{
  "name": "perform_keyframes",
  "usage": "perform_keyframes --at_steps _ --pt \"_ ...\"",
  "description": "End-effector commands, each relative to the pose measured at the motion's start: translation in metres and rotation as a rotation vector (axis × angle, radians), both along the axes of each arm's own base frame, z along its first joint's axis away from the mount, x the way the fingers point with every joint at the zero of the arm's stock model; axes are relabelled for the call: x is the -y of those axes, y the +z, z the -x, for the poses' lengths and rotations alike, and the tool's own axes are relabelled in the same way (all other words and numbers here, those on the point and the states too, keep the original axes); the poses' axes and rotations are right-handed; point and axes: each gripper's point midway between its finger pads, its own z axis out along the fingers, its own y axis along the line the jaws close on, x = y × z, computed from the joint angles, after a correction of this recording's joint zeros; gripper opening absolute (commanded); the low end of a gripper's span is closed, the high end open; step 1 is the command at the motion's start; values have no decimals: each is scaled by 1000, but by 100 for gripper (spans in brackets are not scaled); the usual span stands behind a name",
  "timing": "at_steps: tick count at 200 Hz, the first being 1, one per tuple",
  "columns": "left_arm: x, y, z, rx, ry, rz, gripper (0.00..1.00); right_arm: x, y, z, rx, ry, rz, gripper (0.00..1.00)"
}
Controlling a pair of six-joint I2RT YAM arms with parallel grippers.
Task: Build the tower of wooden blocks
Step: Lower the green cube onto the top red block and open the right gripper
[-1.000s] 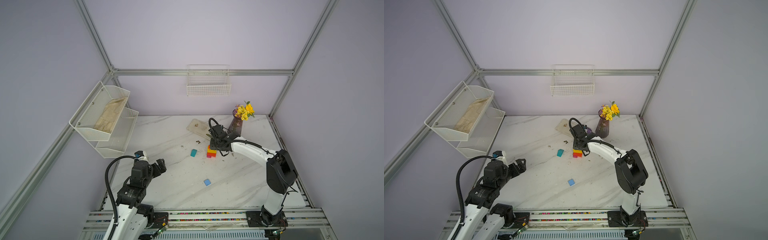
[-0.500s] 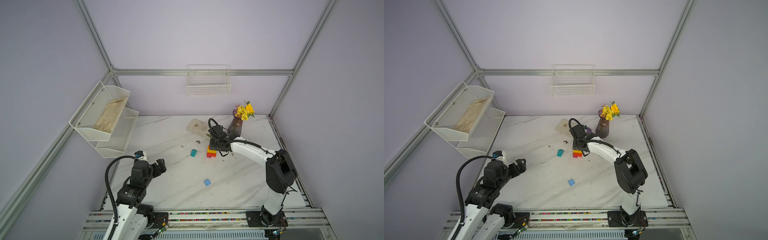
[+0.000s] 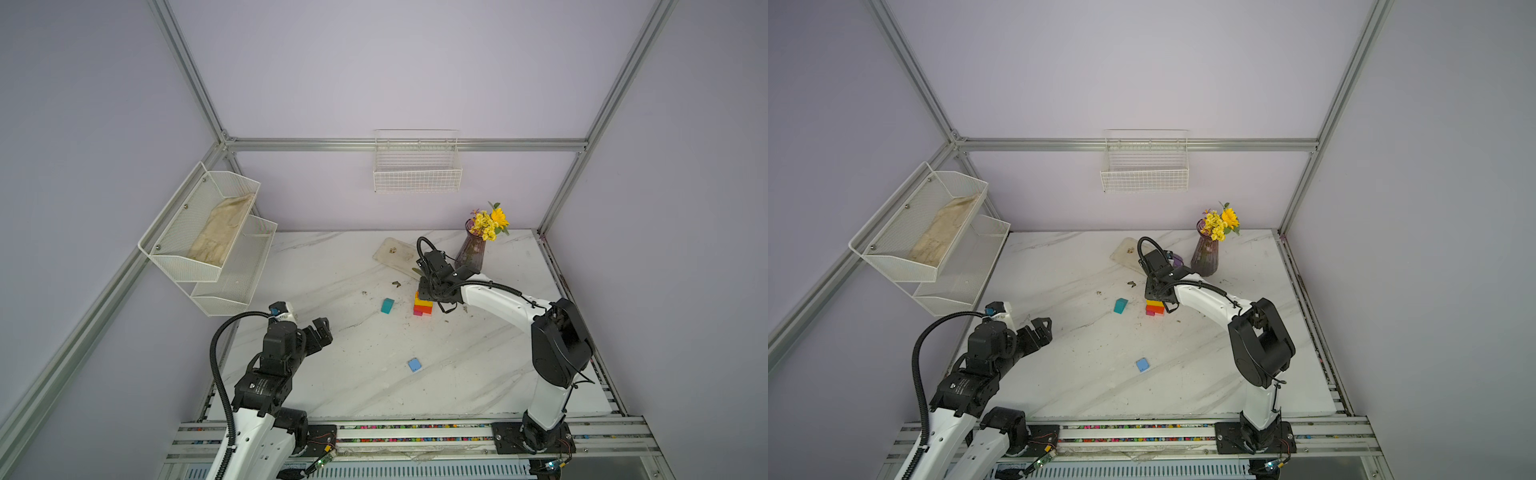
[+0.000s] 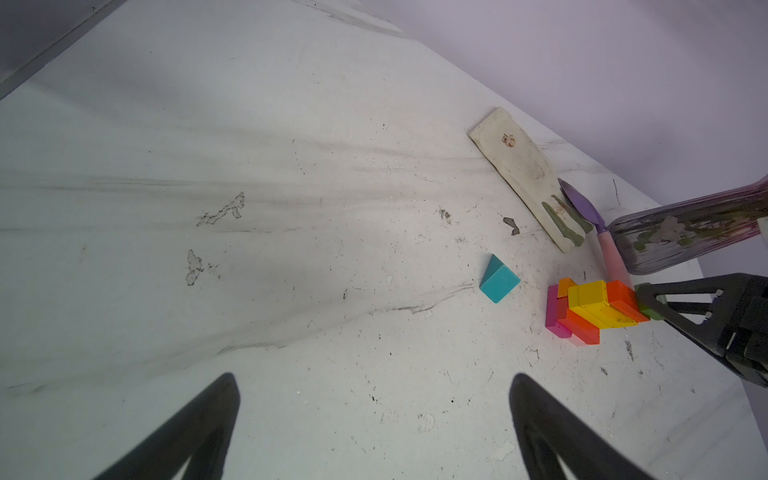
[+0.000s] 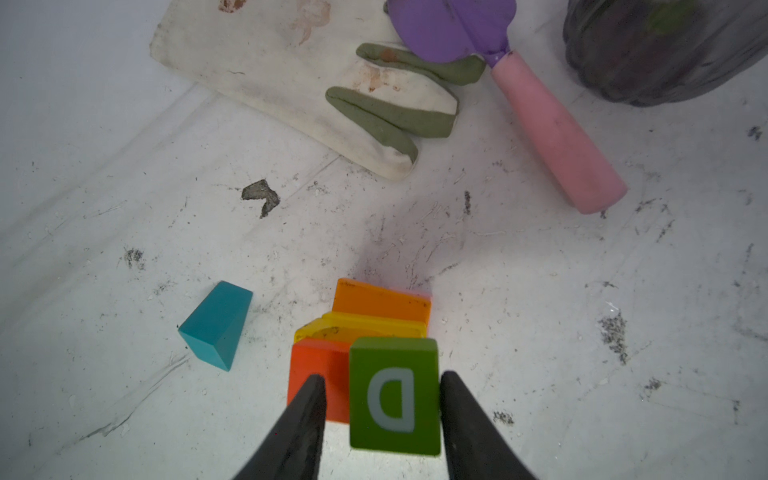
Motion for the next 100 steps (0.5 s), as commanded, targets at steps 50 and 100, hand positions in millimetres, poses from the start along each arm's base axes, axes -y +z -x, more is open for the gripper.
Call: perform_keyframes --at_steps 50,100 --pt "-1 -11 -1 -9 -2 -18 100 -2 8 7 13 0 -27 48" --pt "-1 -10 -1 -6 -2 -17 100 -1 11 10 17 2 -29 48"
